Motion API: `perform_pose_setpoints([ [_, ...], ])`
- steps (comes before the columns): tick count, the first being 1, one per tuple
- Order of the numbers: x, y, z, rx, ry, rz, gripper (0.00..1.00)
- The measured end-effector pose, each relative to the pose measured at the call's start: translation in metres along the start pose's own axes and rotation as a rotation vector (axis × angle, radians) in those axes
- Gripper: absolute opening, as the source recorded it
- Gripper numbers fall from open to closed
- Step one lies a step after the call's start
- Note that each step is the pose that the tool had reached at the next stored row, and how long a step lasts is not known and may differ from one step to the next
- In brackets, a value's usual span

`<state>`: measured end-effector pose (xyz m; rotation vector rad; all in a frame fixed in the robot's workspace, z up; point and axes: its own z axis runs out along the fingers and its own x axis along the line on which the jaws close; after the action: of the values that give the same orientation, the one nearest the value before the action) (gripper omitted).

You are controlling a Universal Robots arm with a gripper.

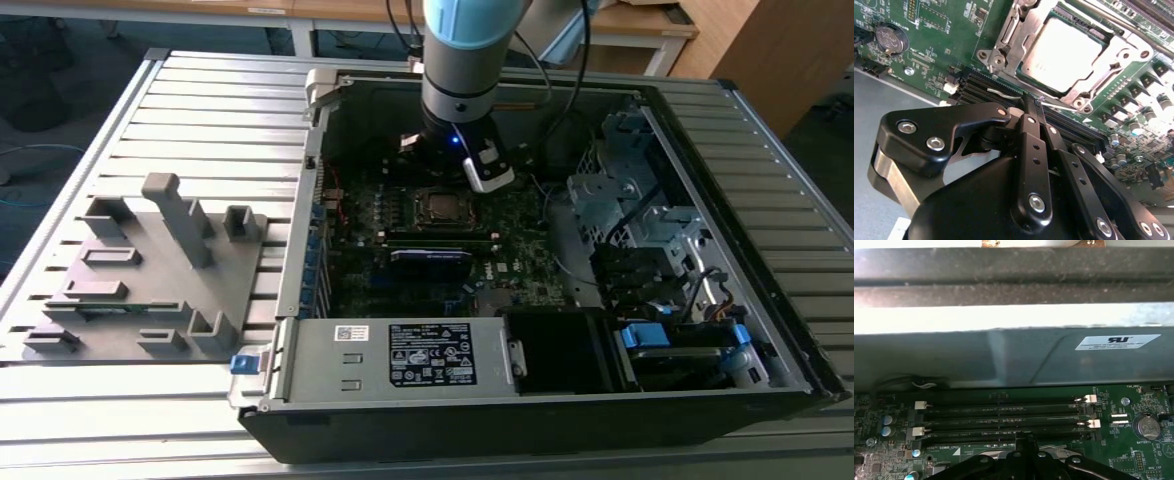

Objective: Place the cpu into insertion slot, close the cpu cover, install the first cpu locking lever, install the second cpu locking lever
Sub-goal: 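Install the first cpu locking lever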

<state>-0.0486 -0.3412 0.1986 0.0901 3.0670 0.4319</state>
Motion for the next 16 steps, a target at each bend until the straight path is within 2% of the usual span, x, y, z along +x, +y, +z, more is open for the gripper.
perform_pose_setpoints([
  [16, -0.0001, -0.0002, 0.0010, 0.0003, -0.0001, 0.000, 0.10],
])
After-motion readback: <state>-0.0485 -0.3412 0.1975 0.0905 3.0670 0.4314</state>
